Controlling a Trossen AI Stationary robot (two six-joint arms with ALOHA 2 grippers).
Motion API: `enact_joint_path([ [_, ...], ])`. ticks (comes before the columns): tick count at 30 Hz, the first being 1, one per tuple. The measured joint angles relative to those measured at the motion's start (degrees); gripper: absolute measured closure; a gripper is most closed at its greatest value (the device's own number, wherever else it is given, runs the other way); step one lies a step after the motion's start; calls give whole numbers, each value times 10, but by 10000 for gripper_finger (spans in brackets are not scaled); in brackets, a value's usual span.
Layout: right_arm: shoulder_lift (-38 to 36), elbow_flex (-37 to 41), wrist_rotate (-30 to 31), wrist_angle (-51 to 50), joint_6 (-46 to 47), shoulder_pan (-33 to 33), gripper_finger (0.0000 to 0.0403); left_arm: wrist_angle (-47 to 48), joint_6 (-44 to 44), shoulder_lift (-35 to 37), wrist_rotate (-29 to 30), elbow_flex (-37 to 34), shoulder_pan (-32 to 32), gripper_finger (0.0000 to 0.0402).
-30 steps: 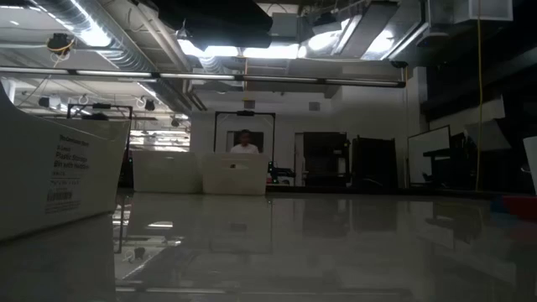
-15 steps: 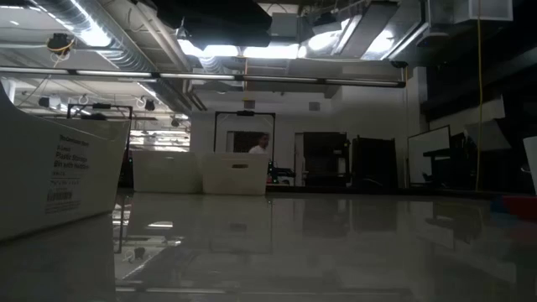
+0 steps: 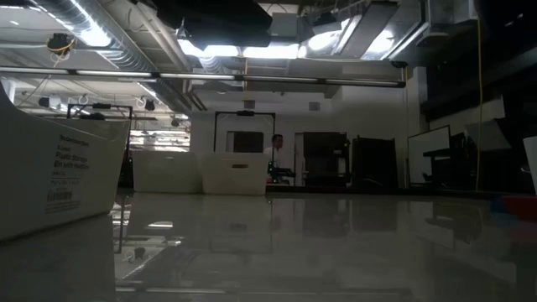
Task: Sort blocks
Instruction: Put the blue block into the top left white bin
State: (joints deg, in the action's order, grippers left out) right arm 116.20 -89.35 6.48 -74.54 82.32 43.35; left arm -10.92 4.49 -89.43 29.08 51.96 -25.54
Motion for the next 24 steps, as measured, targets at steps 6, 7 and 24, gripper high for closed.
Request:
enact_joint_path([
  [6, 0, 41, -20, 28, -22, -16, 194, 0, 0, 0, 0, 0, -1, 221],
  [7, 0, 49, -27, 42, -31, -19, 194, 0, 0, 0, 0, 0, -1, 221],
  [24, -1, 102, -15, 104, -67, -37, 351, 0, 0, 0, 0, 0, -1, 221],
])
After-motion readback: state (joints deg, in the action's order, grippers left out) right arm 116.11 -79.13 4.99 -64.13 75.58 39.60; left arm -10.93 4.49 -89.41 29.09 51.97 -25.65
